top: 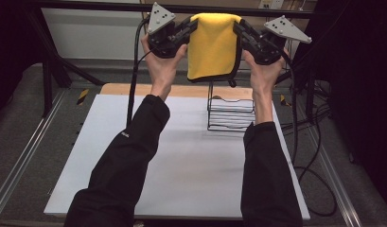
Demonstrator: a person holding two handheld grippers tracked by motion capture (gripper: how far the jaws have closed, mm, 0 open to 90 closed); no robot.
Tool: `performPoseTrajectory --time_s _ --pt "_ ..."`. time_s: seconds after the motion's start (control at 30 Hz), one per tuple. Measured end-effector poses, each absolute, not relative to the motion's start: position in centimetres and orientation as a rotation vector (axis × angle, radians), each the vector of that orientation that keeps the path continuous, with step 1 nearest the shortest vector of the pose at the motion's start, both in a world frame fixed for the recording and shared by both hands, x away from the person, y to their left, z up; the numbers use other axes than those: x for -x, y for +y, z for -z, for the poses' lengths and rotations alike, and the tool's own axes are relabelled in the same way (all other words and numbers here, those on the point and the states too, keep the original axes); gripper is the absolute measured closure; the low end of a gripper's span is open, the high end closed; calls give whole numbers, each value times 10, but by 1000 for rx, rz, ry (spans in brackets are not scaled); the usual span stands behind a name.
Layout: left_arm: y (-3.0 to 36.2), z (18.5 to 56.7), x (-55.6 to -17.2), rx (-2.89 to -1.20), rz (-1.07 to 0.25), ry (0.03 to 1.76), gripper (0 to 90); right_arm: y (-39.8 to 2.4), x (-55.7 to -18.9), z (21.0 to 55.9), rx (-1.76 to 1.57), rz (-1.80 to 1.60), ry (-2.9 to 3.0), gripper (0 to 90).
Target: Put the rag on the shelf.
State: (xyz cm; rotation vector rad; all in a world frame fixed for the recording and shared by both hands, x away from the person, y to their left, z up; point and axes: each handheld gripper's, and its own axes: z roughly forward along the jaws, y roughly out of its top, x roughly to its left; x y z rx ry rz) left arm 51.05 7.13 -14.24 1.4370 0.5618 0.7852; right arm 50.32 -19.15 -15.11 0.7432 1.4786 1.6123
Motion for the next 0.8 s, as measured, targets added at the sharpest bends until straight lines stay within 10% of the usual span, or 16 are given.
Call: performPoseTrajectory --time_s 0.8 --pt "6 190 -519 -1546 -644 526 814 -261 -486 198 -882 -1519 1483 769"
